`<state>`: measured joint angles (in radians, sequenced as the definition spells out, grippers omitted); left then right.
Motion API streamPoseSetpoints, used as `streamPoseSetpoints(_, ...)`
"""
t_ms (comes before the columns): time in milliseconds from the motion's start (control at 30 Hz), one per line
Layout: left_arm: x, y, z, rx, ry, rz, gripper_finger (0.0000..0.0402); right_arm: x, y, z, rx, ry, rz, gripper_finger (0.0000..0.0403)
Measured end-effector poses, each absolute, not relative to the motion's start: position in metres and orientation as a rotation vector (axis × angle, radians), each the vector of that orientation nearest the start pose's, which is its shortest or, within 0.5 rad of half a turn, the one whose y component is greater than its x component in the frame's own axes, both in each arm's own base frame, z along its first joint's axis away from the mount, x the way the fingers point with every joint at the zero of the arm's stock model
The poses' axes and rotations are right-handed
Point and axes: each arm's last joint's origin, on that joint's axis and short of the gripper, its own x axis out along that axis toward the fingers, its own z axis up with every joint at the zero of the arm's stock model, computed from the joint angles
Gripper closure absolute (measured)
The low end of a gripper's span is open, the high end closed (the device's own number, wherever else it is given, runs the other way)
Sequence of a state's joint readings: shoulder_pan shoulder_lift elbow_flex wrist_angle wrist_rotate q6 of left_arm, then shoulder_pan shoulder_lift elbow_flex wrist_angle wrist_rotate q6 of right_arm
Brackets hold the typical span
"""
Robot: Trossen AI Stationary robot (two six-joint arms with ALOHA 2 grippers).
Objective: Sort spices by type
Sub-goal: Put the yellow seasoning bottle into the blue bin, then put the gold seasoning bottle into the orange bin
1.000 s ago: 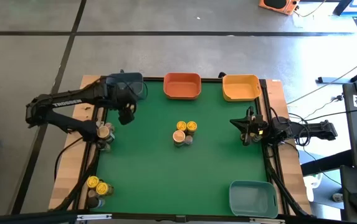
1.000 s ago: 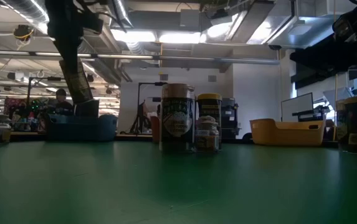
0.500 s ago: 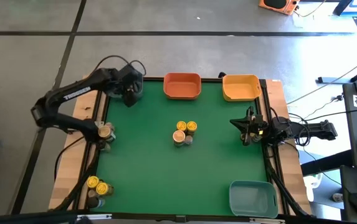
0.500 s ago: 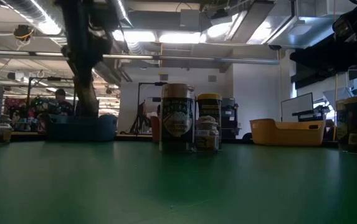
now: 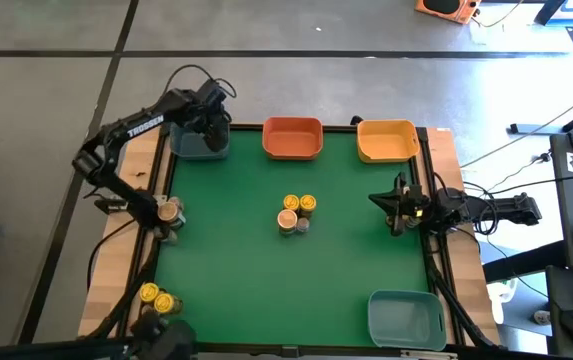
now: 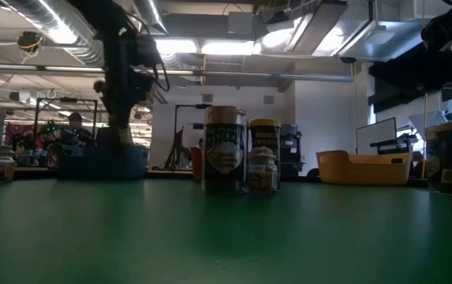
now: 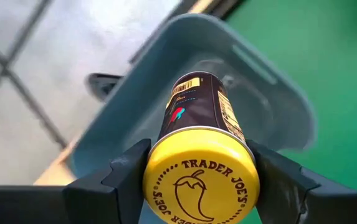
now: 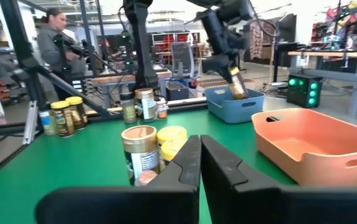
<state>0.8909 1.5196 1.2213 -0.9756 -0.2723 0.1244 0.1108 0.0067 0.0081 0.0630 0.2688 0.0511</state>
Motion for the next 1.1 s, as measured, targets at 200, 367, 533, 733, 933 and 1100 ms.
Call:
streamPoseSetpoints(200, 0.178, 0.25, 0.235, -0.345, 1.356, 0.854, 0.0176, 0.097, 0.004, 0.171, 0.064, -0.064, -0.139, 0.0391)
streamPoseSetpoints(367, 0.18, 0.256, 0.224, -0.37, 1.381, 0.855, 0.0162, 0.097, 0.004, 0.171, 0.066, -0.064, -0.139, 0.0391)
streamPoseSetpoints(533, 0.18, 0.256, 0.223, -0.394, 1.369, 0.874, 0.012, 0.097, 0.004, 0.171, 0.066, -0.064, -0.139, 0.0391)
streamPoseSetpoints(733, 0.177, 0.255, 0.229, -0.393, 1.377, 0.872, 0.0103, 0.097, 0.003, 0.171, 0.056, -0.063, -0.148, 0.0391)
streamPoseSetpoints(933, 0.171, 0.246, 0.258, -0.411, 1.404, 0.865, 0.0102, 0.097, 0.003, 0.171, 0.056, -0.063, -0.158, 0.0391)
streamPoseSetpoints(1100, 0.166, 0.234, 0.282, -0.415, 1.419, 0.855, 0.0104, 0.097, 0.003, 0.171, 0.057, -0.064, -0.165, 0.0391)
